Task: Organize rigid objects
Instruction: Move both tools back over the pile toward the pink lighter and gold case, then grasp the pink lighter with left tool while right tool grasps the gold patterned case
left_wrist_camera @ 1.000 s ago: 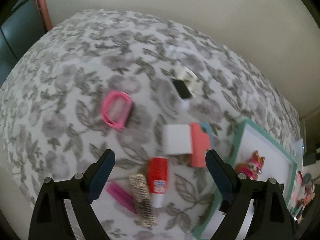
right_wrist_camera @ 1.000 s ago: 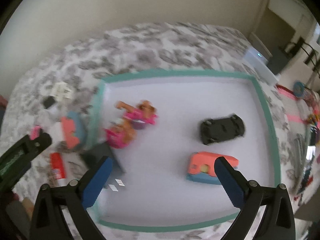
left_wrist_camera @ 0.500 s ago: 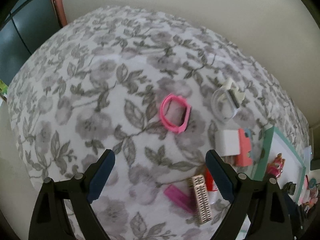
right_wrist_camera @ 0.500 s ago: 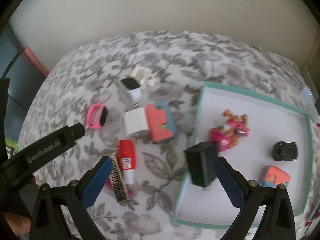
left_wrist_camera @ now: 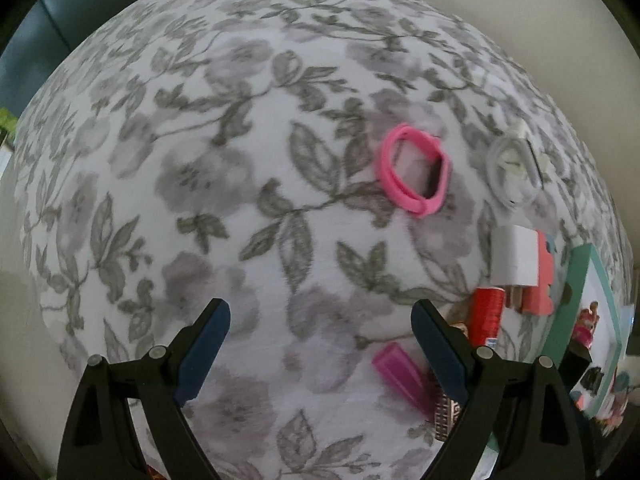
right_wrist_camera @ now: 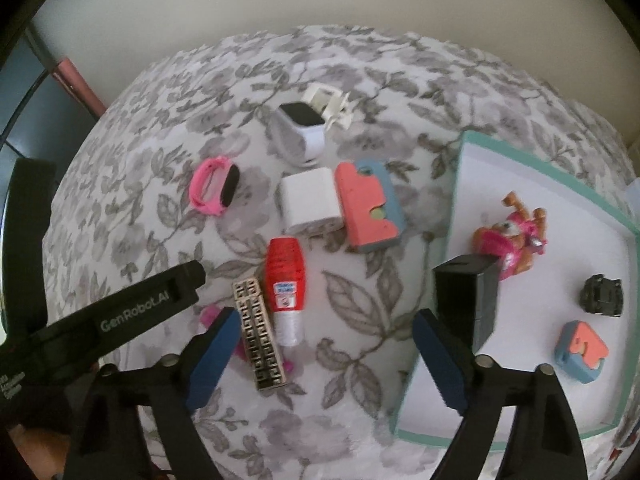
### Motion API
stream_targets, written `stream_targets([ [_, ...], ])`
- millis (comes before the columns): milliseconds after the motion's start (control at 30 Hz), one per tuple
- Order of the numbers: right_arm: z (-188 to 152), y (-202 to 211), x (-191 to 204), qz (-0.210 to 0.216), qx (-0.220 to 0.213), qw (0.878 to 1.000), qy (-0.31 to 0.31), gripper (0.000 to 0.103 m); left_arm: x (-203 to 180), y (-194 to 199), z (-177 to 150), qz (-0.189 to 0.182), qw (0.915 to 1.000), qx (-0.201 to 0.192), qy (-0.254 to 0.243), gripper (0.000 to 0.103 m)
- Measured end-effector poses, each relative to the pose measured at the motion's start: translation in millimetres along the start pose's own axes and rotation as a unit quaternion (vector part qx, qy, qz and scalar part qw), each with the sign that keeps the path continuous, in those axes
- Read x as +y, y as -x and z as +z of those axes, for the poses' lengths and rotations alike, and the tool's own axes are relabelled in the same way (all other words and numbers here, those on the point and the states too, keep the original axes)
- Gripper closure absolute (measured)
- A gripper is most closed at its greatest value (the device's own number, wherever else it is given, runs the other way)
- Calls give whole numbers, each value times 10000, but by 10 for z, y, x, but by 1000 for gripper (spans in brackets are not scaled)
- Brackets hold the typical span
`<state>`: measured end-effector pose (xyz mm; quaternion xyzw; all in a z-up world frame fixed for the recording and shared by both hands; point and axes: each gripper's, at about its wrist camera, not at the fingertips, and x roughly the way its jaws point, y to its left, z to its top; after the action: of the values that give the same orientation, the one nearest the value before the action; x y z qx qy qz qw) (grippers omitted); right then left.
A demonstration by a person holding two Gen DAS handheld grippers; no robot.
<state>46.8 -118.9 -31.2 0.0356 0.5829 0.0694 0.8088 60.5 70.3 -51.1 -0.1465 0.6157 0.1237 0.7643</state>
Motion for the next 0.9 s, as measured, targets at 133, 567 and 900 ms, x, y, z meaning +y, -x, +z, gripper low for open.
stream_targets([
  [133,-27,-119,110,95,171,9997,118,23,56,-13,-22,-86,9999,50,51,11],
  [567,-67,-408,281,85,458,9983,361,54,-9,-166,-53,-332,9990,269,-96,11],
  [900,-126,-336,4,150,523,9985,97,55,-274,-209,-184,-419,9972,374,-485,11],
])
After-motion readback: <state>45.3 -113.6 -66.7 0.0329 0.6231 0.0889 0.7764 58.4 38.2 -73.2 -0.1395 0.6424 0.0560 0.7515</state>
